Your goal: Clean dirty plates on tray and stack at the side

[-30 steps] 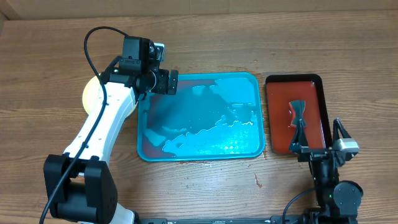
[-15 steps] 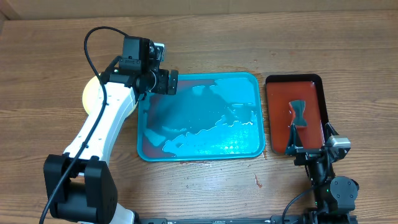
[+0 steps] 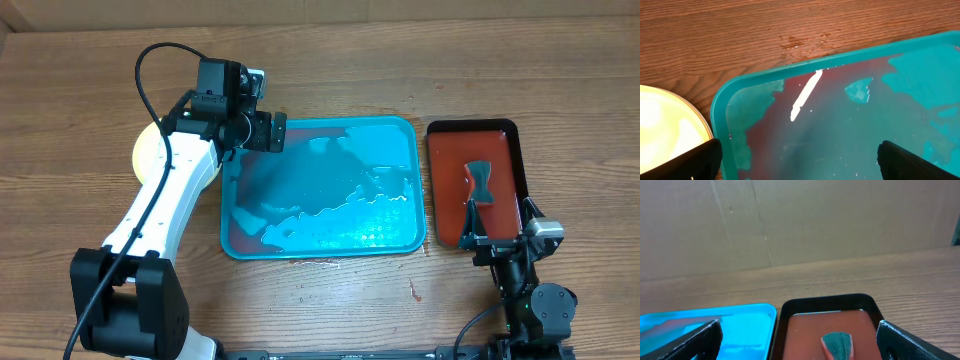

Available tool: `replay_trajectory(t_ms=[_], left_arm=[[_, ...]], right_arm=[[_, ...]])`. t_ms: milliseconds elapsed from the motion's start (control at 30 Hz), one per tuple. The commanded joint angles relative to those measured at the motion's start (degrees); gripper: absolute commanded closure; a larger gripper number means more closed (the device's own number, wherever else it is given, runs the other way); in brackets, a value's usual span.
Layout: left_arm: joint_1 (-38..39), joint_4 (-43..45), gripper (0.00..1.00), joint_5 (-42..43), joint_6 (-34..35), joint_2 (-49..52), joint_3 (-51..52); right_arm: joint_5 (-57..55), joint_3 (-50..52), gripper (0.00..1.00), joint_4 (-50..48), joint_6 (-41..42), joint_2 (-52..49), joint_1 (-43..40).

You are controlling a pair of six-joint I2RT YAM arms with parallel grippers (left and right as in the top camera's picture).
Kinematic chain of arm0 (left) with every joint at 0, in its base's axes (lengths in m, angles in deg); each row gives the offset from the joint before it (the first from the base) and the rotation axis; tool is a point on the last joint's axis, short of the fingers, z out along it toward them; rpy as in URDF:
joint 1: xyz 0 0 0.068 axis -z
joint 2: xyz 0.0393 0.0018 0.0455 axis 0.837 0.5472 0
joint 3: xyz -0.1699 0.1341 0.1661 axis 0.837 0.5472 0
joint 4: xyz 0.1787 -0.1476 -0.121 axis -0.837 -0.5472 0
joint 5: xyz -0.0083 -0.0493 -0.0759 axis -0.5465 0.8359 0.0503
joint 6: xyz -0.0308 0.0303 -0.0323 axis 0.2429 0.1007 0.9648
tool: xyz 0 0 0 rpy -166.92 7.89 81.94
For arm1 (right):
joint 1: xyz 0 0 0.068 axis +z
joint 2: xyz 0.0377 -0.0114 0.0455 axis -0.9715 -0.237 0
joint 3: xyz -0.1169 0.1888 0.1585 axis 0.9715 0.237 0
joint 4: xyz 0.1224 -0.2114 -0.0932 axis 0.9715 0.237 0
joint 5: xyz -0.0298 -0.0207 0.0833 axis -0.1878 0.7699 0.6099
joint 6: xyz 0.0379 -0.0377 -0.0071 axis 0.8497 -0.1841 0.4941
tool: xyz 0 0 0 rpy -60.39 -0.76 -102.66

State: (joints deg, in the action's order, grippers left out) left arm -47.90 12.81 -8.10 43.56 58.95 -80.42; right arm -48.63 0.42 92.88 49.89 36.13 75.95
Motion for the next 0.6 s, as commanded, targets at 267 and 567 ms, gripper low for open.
replay_trajectory(t_ms=[267,567], left_arm=[[0.0,0.2,0.00,-8.1,-1.3,-1.0,-1.0],[0.1,0.1,0.00,-12.2,-1.3,-8.1,-1.0]], right_arm=[[0.5,0.6,0.00,-0.4,0.1,0.6,0.0],[0.5,0.6,0.00,-0.4,0.1,0.6,0.0]])
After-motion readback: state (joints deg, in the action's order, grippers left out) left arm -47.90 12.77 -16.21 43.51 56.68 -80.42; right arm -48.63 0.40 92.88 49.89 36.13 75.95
